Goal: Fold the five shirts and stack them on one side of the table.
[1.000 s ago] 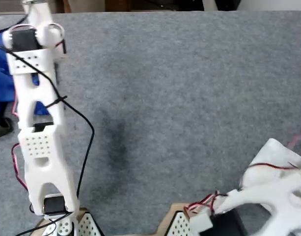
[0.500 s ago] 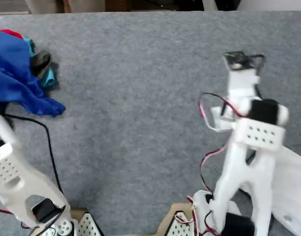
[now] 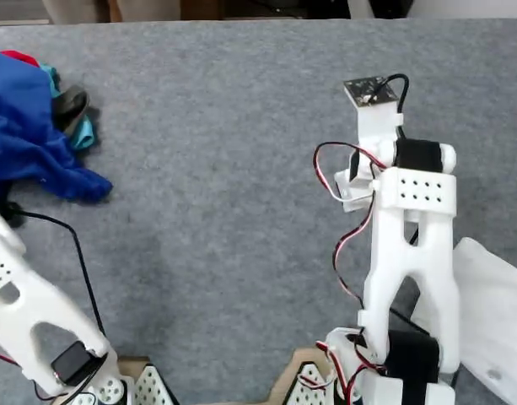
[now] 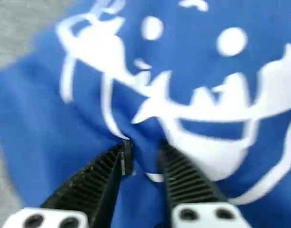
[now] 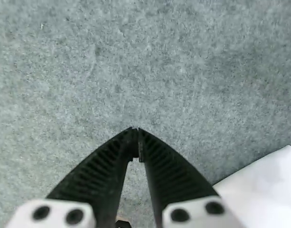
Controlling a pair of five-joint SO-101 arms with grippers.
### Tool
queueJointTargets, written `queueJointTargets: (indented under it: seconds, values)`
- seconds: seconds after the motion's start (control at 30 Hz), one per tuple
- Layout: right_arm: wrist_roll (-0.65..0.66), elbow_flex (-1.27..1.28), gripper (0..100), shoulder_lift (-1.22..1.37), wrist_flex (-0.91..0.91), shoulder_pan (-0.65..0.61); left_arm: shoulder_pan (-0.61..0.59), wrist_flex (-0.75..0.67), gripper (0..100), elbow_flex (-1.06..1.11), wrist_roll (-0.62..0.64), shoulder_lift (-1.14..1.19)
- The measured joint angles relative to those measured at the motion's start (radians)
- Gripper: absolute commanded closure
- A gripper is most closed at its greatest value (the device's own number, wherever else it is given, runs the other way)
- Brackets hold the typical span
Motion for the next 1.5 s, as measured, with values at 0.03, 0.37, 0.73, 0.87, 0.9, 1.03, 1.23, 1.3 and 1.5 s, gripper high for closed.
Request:
queueJointTargets:
  seconds: [0.03,0.37,0.73,0.87,0.9,1.03,1.23,1.3,1.5]
  values:
    - [0.000,0.000,99.4,0.000,0.000,0.000,0.011,-0.002,98,0.000,0.000,0.008]
    - [0.000,0.000,99.4,0.000,0.075,0.000,0.098,0.203,98,-0.238,0.055,-0.034]
    - [0.000,0.000,99.4,0.000,0.077,0.000,0.356,0.413,98,-0.422,0.155,-0.074]
    - [0.002,-0.015,99.4,0.000,0.077,0.031,0.496,0.413,98,-0.420,0.170,-0.161]
    - [0.002,-0.026,99.4,0.000,0.077,0.040,0.539,0.413,98,-0.410,0.170,-0.190]
    - [0.002,-0.072,99.4,0.000,0.077,0.097,0.736,0.413,98,-0.304,0.170,-0.288]
    - [0.110,-0.104,99.4,0.000,0.077,0.193,1.026,0.413,98,-0.061,0.170,-0.377]
    - [0.158,-0.104,99.4,0.000,0.077,0.229,1.109,0.413,98,-0.012,0.170,-0.381]
    - [0.279,-0.104,99.4,0.000,0.077,0.321,1.320,0.413,98,0.003,0.170,-0.384]
